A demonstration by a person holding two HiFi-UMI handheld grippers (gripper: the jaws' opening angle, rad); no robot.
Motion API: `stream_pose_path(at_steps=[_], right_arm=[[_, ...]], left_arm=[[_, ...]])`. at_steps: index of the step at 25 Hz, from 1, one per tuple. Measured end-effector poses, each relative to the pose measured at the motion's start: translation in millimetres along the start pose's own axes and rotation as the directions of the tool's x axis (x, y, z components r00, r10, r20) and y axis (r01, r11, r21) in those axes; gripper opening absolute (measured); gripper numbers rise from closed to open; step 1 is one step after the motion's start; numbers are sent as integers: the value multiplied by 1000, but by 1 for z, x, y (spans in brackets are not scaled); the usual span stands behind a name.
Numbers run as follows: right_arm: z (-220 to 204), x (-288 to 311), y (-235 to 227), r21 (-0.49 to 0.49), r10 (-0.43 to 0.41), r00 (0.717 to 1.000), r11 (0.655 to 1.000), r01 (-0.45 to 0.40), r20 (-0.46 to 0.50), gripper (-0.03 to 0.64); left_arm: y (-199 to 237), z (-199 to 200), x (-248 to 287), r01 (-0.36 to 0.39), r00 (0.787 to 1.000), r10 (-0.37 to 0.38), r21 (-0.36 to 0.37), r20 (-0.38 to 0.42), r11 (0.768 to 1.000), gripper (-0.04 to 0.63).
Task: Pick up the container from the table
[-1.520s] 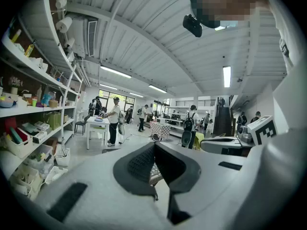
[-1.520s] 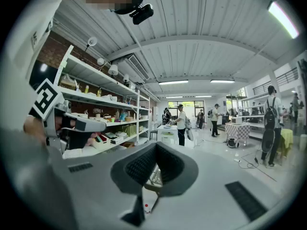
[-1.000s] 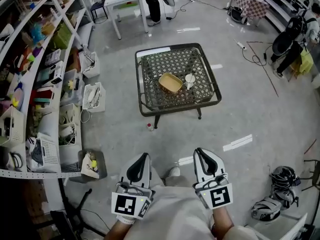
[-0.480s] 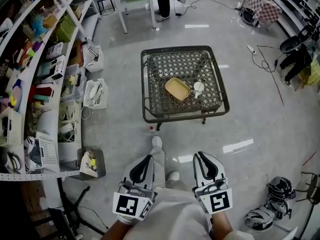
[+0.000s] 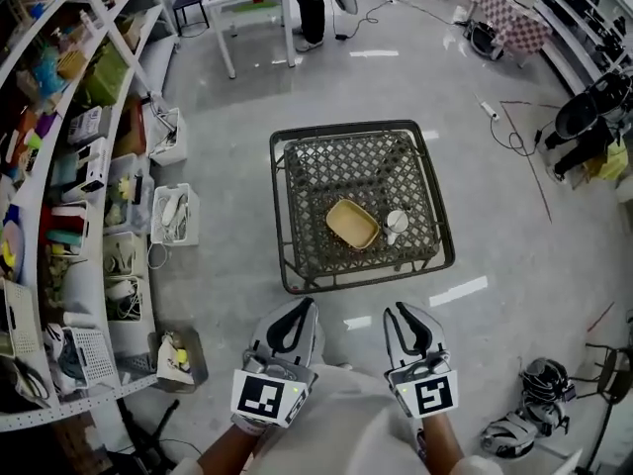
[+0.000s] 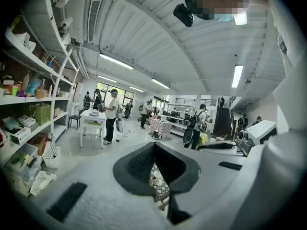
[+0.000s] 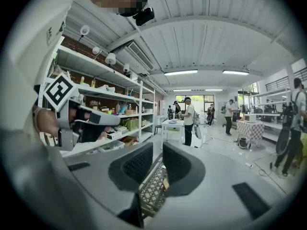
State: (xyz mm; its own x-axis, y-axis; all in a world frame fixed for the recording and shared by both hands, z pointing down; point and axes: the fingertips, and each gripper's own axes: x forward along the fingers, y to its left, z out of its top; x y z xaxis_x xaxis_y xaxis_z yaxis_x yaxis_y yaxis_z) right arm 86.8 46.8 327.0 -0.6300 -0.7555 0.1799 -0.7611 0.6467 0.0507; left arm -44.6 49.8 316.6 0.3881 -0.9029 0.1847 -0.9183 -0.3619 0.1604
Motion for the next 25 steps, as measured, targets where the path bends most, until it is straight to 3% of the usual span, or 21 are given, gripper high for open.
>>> stream_pose_path(at_steps=[9, 15, 25], right_arm=[[-32, 103, -18, -61, -16, 985, 998, 6, -170, 63], [-55, 151, -34, -40, 21, 977, 999, -30, -211, 74], [-161, 198, -51, -118, 64, 929, 986, -114, -365, 98]], left_arm=[[73, 3, 70, 92, 994, -91, 13, -64, 996, 23], [93, 0, 105, 88, 992, -86, 22, -97, 996, 23], [102, -42, 128, 70, 981, -72, -20, -178, 997, 23]])
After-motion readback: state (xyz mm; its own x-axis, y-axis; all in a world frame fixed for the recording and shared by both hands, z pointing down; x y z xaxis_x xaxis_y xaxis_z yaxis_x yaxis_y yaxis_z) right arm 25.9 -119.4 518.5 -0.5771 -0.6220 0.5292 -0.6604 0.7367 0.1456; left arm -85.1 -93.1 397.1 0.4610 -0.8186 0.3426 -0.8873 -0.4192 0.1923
